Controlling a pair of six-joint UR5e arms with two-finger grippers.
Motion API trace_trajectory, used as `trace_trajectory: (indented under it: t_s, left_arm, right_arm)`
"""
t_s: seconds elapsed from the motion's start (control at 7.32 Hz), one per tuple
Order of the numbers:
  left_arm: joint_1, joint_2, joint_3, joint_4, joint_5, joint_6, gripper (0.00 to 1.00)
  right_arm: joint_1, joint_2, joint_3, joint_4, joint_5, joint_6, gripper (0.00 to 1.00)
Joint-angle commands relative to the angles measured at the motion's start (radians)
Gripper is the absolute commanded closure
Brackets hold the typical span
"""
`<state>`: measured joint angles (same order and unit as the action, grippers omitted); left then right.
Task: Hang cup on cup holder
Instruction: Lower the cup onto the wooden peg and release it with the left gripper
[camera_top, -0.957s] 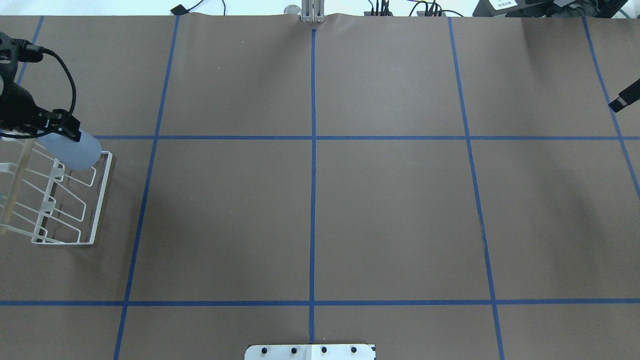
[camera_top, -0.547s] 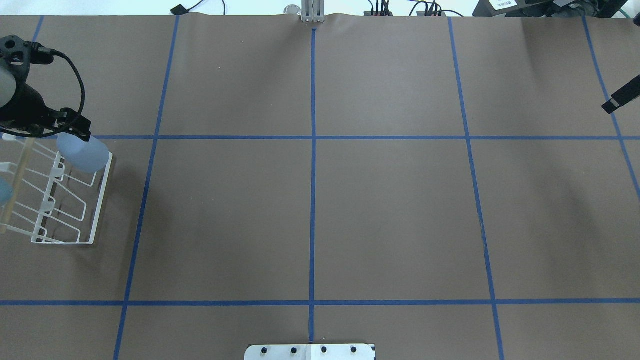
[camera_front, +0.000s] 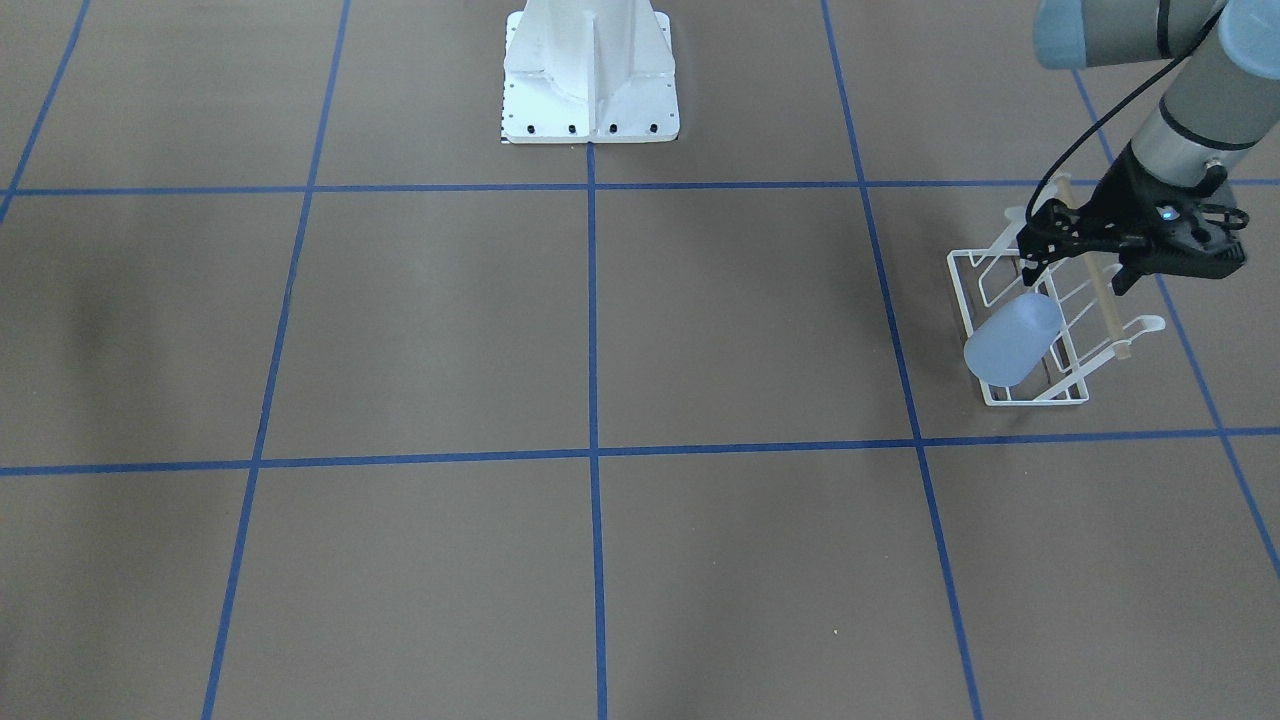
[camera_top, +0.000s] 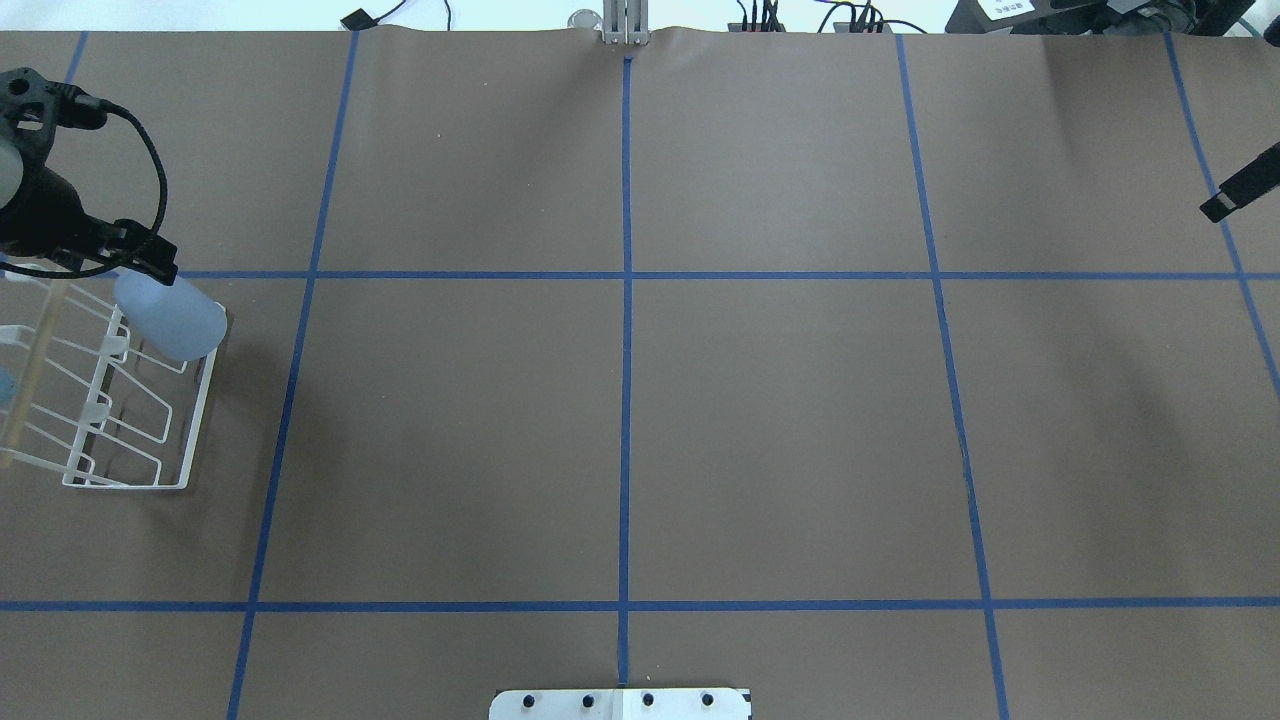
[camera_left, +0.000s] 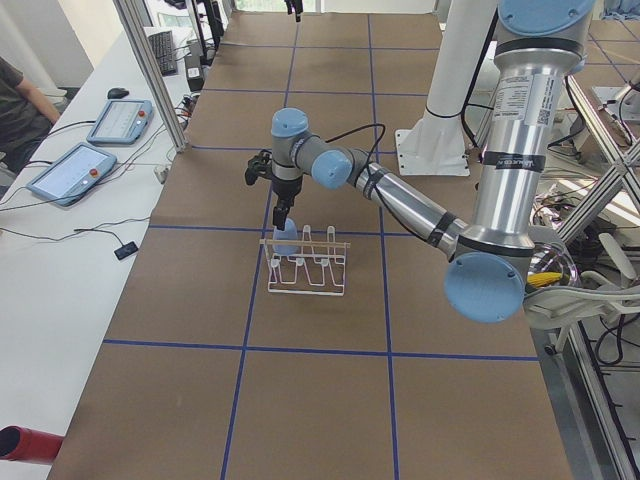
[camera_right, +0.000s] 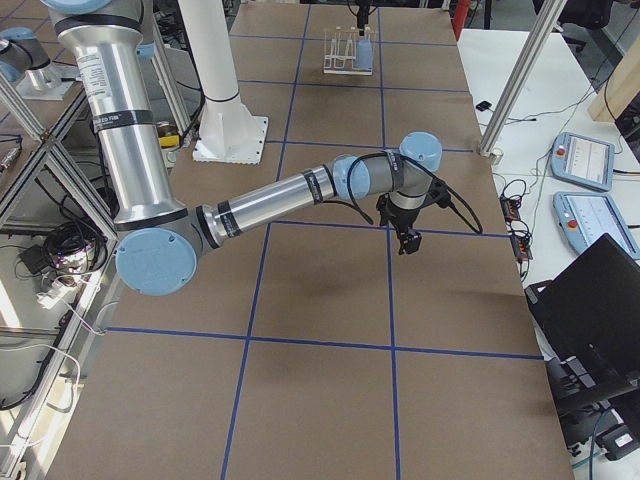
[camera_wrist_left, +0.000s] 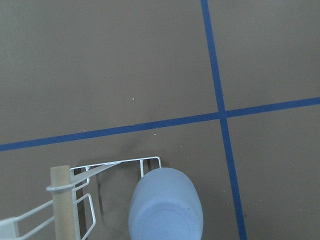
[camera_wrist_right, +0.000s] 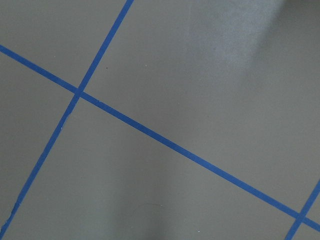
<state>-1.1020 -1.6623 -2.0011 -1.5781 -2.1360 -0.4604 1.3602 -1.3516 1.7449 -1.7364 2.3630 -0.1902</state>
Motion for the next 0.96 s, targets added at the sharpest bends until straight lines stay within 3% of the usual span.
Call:
trace_trajectory:
  t_s: [0.0, 0.27, 0.82]
  left_arm:
    - [-0.183, 0.094, 0.028, 0.006, -0.092, 0.303, 0.01]
    - [-0.326, 0.159, 0.111, 0.006, -0.154, 0.484, 0.01]
    - [-0.389, 0.171, 0.235, 0.015, -0.235, 0.467, 0.02]
  right_arm:
    - [0.032, -0.006, -0.008, -0.002, -0.001, 0.0, 0.0]
    - [0.086, -0.035, -0.011, -0.058, -0.002, -0.008, 0.0]
    - [0.123, -0.096, 0.013, -0.058, -0.043, -0.012, 0.0]
